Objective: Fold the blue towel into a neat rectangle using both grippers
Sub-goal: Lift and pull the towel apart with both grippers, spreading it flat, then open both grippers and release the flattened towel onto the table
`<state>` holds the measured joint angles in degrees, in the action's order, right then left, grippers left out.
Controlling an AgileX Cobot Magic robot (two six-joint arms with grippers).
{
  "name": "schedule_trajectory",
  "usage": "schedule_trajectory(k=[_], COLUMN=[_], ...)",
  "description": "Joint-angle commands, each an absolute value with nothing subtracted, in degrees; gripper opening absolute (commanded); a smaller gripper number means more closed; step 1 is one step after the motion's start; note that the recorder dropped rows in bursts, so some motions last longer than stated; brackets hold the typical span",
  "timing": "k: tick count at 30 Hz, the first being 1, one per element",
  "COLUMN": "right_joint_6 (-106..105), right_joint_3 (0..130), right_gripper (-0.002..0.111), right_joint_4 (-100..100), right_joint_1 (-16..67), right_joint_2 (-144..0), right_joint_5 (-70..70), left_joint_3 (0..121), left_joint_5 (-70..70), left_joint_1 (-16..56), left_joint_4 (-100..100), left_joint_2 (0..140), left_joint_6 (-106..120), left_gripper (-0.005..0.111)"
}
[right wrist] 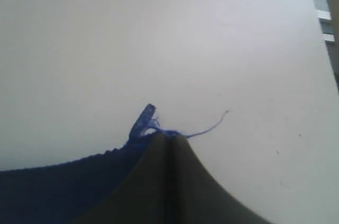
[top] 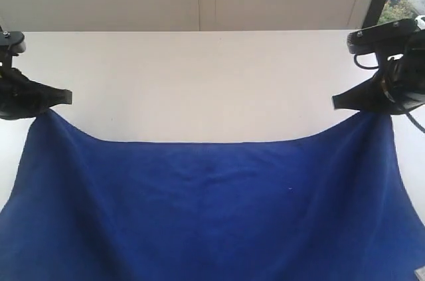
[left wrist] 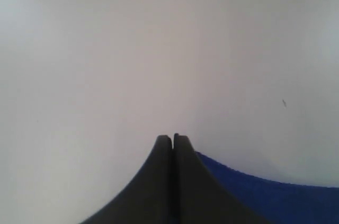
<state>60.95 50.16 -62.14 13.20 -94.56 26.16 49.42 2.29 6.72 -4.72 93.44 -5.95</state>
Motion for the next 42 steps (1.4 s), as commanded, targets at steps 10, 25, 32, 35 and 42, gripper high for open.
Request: schedule_trajectory(k=[10, 25, 32, 35, 42], right_joint_6=[61.18, 59.74, 59.74, 60.85, 49.95], right_joint_3=[68.57, 69.94, 70.09, 70.20, 68.41], right_gripper=[0.000, 0.005, 0.041, 0.045, 0.039], right_joint_4=[-59.70, -59.96, -60.08, -59.95, -50.00], right_joint_1=[0.67, 0.62, 0.53, 0.53, 0.53], right_joint_2=[-117.45, -120.22, -119.84, -117.39, -106.81], right_joint_5=[8.39, 5.76, 7.21, 14.77, 24.43], left_joint_3=[72.79, 72.79, 72.79, 72.79, 72.79], left_joint_5=[-1.44, 1.69, 1.71, -1.51, -14.23], left_joint_1=[2.56, 1.32, 1.32, 1.32, 1.32], left_joint_4=[-5.69, -5.98, -5.71, -5.71, -5.48], left_joint_2=[115.42, 117.43, 116.94, 114.24, 104.18], left_joint_6=[-9.33, -9.25, -7.01, -2.60, 1.56], left_gripper=[0.000, 0.009, 0.060, 0.070, 0.064])
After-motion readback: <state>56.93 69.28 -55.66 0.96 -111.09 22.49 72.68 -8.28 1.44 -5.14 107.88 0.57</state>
